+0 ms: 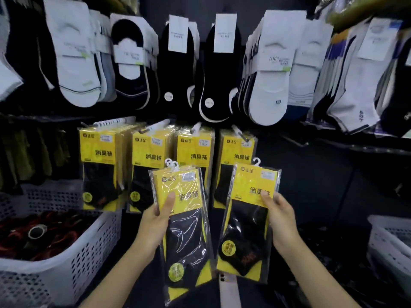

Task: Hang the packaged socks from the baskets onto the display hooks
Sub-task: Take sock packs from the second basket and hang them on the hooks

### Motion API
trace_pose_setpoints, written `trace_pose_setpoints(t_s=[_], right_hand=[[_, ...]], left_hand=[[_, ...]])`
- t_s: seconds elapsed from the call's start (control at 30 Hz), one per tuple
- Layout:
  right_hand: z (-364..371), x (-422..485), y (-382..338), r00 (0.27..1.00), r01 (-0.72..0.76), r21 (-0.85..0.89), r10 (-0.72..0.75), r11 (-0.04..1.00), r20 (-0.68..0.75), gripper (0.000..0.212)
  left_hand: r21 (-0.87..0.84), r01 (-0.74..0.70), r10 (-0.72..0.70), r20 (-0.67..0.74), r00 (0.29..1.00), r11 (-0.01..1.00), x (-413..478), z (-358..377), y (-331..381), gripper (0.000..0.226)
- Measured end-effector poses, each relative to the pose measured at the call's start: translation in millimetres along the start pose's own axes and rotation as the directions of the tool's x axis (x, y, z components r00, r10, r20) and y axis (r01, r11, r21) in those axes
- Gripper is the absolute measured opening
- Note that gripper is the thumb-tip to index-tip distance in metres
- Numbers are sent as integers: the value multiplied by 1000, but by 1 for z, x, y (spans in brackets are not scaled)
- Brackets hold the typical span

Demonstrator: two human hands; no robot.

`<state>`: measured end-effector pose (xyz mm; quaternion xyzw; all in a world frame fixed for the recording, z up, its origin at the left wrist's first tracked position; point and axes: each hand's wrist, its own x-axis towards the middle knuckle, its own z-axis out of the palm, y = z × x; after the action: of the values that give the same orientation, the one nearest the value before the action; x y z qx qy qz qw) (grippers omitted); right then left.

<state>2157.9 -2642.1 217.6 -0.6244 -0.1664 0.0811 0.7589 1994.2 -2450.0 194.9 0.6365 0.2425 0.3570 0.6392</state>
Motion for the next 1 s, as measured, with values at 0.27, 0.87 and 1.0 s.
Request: trace_pose_setpoints(t_s=[0.27, 0.87, 1.0], right_hand=[[16, 51, -40, 983, 179, -130, -172, 975, 64, 8], [27, 88, -3, 957, -141, -106, 108, 984, -270, 30], [36, 46, -10, 997, -71, -46, 73, 996, 34, 20]], left_hand=[[3, -60, 60, -107, 992, 998, 28, 6, 27, 47], [-4, 3, -3, -94, 996, 1000, 25, 31, 23, 24], [-2, 24, -24, -41, 999, 1000, 20, 37, 19, 38]])
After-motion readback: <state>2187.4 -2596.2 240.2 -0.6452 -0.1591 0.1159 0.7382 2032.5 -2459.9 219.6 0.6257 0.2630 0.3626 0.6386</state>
